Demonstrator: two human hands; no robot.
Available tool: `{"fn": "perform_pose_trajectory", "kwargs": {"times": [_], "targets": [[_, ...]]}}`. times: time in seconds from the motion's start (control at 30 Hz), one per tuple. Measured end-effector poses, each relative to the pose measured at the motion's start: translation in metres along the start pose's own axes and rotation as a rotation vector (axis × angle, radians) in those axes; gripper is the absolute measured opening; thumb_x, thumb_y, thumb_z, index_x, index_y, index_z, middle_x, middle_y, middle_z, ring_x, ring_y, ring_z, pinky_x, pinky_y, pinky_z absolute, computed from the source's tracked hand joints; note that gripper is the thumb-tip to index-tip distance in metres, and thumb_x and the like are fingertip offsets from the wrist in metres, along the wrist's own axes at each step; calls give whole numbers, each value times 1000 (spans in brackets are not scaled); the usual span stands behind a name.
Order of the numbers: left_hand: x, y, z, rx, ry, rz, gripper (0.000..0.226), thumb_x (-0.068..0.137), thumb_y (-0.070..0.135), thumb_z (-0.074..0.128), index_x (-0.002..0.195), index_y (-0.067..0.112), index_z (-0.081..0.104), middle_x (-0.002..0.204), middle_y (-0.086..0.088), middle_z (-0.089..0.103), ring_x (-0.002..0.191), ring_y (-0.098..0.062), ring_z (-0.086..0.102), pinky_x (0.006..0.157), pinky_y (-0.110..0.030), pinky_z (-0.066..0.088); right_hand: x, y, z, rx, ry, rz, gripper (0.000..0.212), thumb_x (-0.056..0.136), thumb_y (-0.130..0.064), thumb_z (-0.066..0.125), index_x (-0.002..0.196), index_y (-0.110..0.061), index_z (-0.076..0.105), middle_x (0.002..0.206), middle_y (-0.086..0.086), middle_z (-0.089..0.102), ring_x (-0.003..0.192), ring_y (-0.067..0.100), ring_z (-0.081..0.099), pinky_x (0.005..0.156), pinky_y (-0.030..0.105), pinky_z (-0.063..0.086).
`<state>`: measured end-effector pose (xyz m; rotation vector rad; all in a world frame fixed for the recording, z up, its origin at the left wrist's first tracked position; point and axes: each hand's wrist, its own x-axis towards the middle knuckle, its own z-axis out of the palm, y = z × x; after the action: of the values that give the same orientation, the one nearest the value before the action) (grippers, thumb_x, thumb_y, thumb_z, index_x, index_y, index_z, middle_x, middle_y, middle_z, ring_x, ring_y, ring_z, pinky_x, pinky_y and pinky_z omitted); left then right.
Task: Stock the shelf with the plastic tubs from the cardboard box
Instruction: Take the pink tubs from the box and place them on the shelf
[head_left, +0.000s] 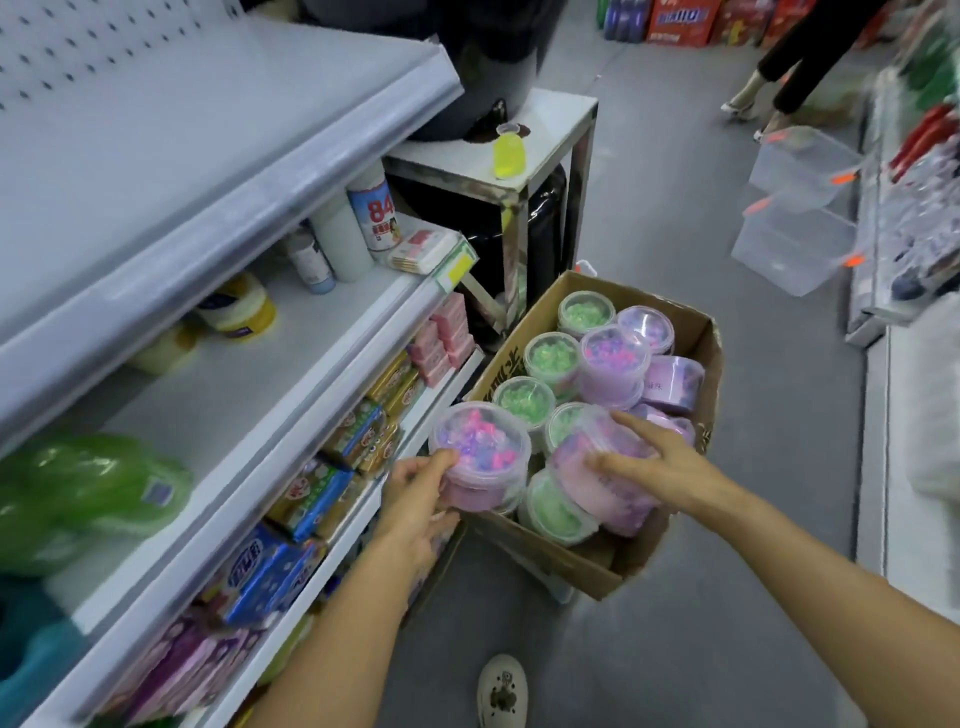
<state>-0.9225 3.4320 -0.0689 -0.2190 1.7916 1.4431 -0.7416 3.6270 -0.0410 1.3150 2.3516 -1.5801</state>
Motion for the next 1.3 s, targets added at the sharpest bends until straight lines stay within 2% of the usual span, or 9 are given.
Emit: {"fn": "perform_pose_trajectory", "kwargs": {"times": [0.23,0.3,0.4,0.5,0.63,0.73,0.9,1.13,1.3], "targets": [[-106,29,-79,-139,-41,171,37,88,42,60,120,23,57,115,-13,61,95,-30,66,83,-46,57,-55,-100,7,6,-42,-314,76,69,-53,75,137,-39,45,142,-11,42,113,7,43,90,26,42],[-138,40,-103,-173,7,235,29,90,42,57,112,24,59,111,-13,61,90,-28,65,81,-44,58,-73,-135,14,-17,-55,-409,72,69,-53,75,135,-39,48,133,-13,46,107,5,46,82,20,41],[-185,58,-140,-212,109,323,33,89,45,55,113,22,57,102,-16,59,85,-29,61,77,-43,59,-100,-187,26,-46,-83,-559,74,66,-56,75,133,-39,50,134,-12,48,111,8,49,84,24,39],[-231,70,-179,-253,154,433,38,90,49,52,118,23,55,107,-17,60,89,-30,64,82,-45,57,-128,-236,43,-46,-112,-682,67,71,-51,75,132,-38,51,130,-13,48,101,5,52,78,20,40],[-280,82,-233,-293,227,548,36,87,54,52,114,30,53,113,-18,56,95,-33,64,74,-40,58,-163,-296,74,-56,-152,-805,68,70,-55,74,131,-40,50,124,-12,47,109,11,49,81,27,42],[-307,86,-278,-284,323,597,52,87,57,51,129,27,46,115,-20,54,94,-32,64,75,-37,58,-184,-336,109,-53,-193,-873,68,69,-55,75,130,-38,50,123,-8,46,110,16,51,85,33,46],[-348,80,-362,-322,504,648,47,89,58,49,124,28,43,114,-19,52,99,-35,64,72,-35,57,-217,-396,184,-86,-239,-990,70,67,-55,76,130,-36,50,123,-8,48,109,16,50,85,32,42],[-376,63,-472,-396,681,653,41,91,54,49,122,29,42,106,-16,50,95,-35,62,80,-40,56,-248,-466,313,-206,-313,-1062,79,55,-67,73,127,-43,50,134,0,45,123,24,42,95,41,45],[-378,58,-532,-416,710,632,39,90,53,52,121,30,46,109,-16,50,94,-36,62,79,-42,57,-255,-507,396,-406,-227,-1063,82,64,-61,73,136,-37,43,130,7,43,126,31,32,86,37,36]]}}
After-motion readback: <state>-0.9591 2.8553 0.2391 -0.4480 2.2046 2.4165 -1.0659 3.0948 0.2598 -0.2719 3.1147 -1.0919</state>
